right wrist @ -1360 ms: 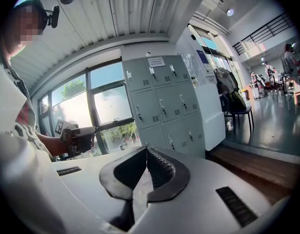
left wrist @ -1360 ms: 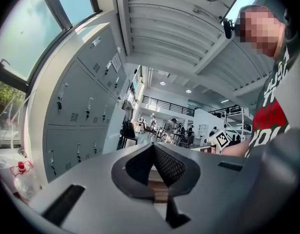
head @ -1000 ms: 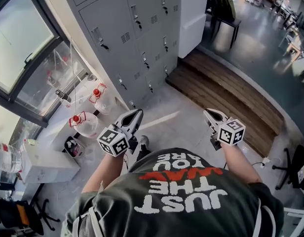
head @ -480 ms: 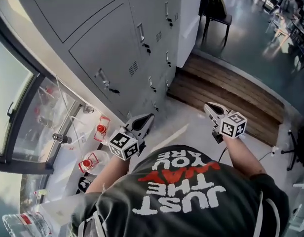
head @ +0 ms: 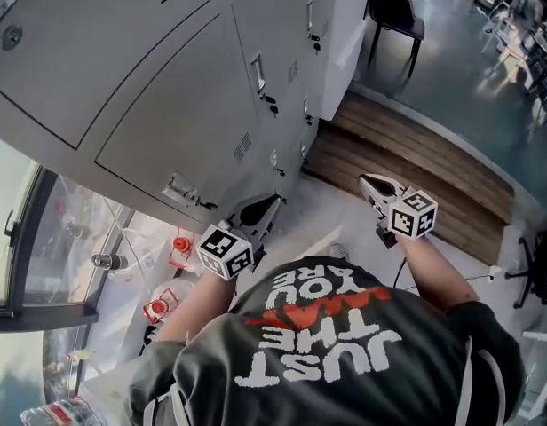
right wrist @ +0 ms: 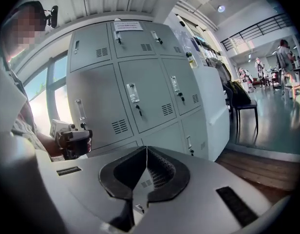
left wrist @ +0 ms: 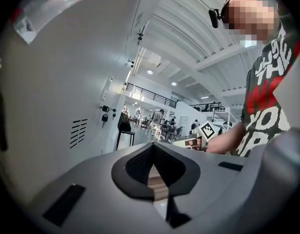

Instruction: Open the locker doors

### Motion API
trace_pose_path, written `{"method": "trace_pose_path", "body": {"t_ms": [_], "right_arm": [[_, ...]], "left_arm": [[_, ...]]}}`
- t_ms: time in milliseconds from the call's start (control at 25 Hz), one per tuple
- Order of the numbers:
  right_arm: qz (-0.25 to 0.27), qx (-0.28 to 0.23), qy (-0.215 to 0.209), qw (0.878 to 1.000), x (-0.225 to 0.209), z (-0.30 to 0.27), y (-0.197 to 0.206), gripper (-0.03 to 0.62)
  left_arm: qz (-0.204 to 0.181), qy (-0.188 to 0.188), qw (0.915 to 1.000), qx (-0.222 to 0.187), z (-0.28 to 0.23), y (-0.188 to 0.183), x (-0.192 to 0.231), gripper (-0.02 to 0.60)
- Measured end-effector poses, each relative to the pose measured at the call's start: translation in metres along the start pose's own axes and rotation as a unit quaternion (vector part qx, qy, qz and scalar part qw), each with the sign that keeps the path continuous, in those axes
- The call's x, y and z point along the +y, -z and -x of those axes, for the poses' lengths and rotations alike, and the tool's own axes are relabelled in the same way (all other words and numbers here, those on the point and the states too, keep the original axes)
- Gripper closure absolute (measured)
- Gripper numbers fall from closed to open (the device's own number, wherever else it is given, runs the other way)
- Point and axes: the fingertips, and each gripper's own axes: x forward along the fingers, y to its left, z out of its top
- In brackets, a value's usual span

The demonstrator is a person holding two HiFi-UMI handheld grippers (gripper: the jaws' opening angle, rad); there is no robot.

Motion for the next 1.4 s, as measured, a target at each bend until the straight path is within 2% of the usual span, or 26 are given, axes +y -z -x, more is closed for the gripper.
{"method": "trace_pose_path", "body": {"t_ms": [200,320,400,520,600,680,1040,1200,1400], "right_arm": [[-0.007,0.018,-0.046,0.999,-0.069,-0.044,-0.011,0.557],[-0.002,0.035,-0.083,0.996,-0.101,-0.068,-0.004,0.557],[0.015,0.055,-0.118,0.991,-0.075,-0.072,0.017,0.557],[0.047,0.084,-0.159,0.983,0.017,-0.069,0.07,0.556],[0.064,0.099,-0.168,0.979,0.051,-0.079,0.098,0.556],[0.078,0.107,-0.169,0.977,0.052,-0.104,0.11,0.556],[0.107,0.129,-0.148,0.975,0.007,-0.239,0.154,0.549],[0.117,0.133,-0.156,0.972,0.0,-0.284,0.167,0.468],[0.163,0.146,-0.167,0.961,-0.009,-0.328,0.179,0.418]], "left_arm": [[0.005,-0.047,0.9988,0.008,-0.062,0.003,0.035,0.575],[0.02,-0.095,0.9952,0.011,-0.086,0.017,0.047,0.575],[0.033,-0.132,0.9906,0.004,-0.054,0.036,0.028,0.575],[0.051,-0.185,0.9814,-0.005,0.045,0.072,-0.024,0.575],[0.063,-0.203,0.9772,0.0,0.084,0.091,-0.041,0.575],[0.068,-0.204,0.9764,0.012,0.086,0.104,-0.034,0.575],[0.104,-0.19,0.9739,0.068,0.051,0.176,0.026,0.575],[0.107,-0.181,0.9742,0.081,0.045,0.197,0.036,0.575],[0.117,-0.186,0.9724,0.08,0.038,0.212,0.049,0.575]]}}
